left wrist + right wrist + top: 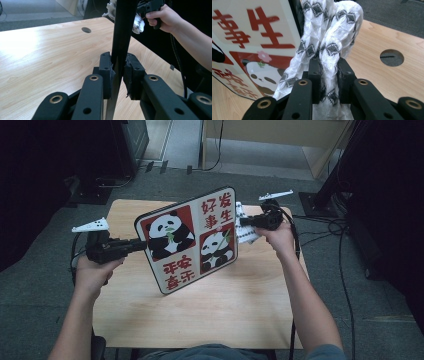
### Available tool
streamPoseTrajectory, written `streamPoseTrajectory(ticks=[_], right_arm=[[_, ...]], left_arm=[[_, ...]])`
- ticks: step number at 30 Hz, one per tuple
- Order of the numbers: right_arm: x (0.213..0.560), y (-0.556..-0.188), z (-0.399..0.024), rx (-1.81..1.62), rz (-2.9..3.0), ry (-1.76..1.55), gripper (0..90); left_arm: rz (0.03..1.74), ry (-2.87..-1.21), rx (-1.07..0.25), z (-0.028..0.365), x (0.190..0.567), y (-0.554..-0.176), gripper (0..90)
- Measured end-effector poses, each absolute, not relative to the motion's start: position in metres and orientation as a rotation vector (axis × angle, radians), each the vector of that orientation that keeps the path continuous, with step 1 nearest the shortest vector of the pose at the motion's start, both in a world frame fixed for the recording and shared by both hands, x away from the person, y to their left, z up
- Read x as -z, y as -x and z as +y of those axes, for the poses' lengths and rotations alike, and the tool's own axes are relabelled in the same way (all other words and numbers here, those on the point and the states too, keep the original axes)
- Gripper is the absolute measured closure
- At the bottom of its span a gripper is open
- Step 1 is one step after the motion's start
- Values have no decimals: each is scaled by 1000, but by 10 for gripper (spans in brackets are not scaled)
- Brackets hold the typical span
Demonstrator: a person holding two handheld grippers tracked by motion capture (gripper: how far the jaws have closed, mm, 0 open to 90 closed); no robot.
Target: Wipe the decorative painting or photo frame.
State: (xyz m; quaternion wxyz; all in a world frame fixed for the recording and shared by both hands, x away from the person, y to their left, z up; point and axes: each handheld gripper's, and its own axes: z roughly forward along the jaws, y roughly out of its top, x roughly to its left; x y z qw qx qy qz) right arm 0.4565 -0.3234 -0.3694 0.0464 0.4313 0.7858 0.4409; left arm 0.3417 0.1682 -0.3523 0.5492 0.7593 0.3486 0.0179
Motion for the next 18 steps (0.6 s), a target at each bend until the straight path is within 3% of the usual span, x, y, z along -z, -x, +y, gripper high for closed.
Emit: streamPoseTrajectory(ticks=[18], right_arm=[[378,-450,-328,-1350,2389,-1336,774]], left_arm=[[829,-1803,-50,168,353,-342,779]])
